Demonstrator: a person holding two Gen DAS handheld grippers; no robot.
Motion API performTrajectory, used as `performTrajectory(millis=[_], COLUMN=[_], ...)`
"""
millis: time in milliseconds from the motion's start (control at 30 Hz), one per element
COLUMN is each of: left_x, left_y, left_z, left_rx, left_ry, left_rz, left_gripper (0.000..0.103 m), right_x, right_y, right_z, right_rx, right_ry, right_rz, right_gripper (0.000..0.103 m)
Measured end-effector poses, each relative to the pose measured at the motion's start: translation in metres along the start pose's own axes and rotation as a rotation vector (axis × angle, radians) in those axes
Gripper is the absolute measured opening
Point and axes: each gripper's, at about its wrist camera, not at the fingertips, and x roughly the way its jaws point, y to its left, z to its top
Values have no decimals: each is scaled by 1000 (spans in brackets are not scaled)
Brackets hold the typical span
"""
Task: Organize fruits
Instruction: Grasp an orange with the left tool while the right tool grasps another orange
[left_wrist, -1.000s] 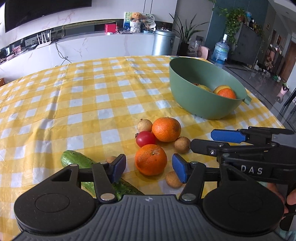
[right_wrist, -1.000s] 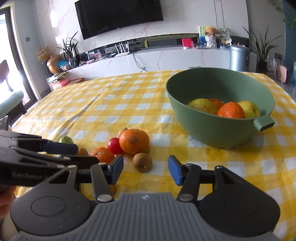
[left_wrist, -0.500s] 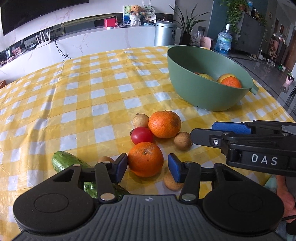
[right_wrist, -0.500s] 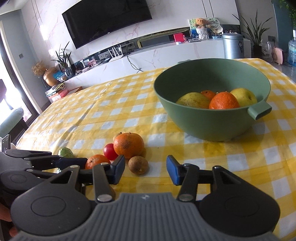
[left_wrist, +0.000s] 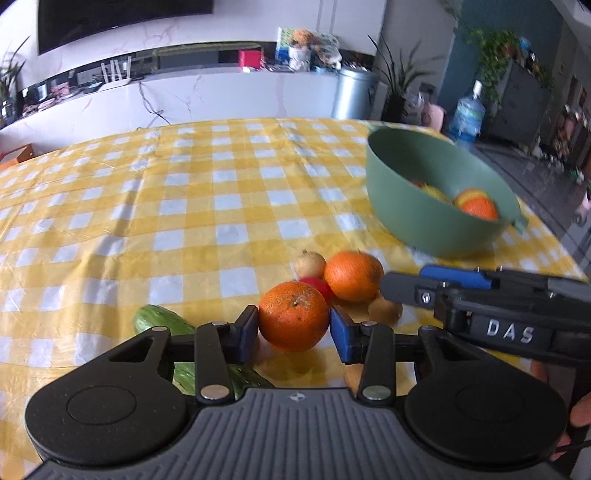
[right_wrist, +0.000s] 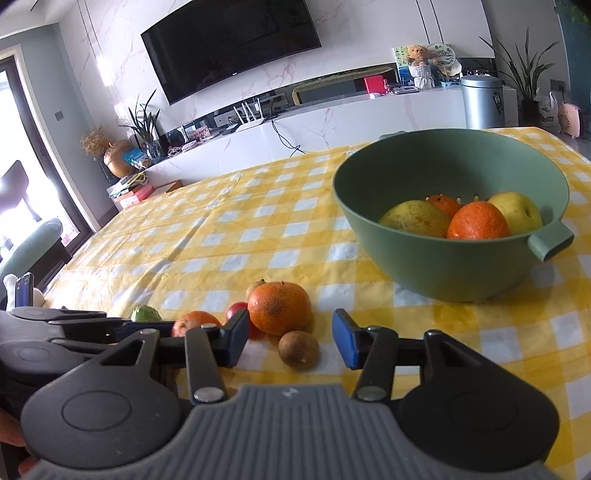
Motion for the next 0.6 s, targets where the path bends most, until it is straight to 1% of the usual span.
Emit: performTrajectory(millis=[100,267,467,567,600], left_x=[-4,-4,0,2,3], left_y=[8,11,15,17,16], left_z=[5,8,7,5,4], left_rx=[-44,-60,-83,-90,-90], left_ry=[-22,-34,-23,-14,-12], left_rz=[10,23,26,22,21], left_gripper=[47,47,47,47,47], right_x=[5,17,34,35,35], right_y=[3,11,4,3,4], right_z=[1,4,3,3,2], right_rx=[-15,-64,-31,-20,-24], right_ry=[-4,-9,38,45,45], right_rz=[4,2,5,18,22], right_gripper=[48,49,50,50,48])
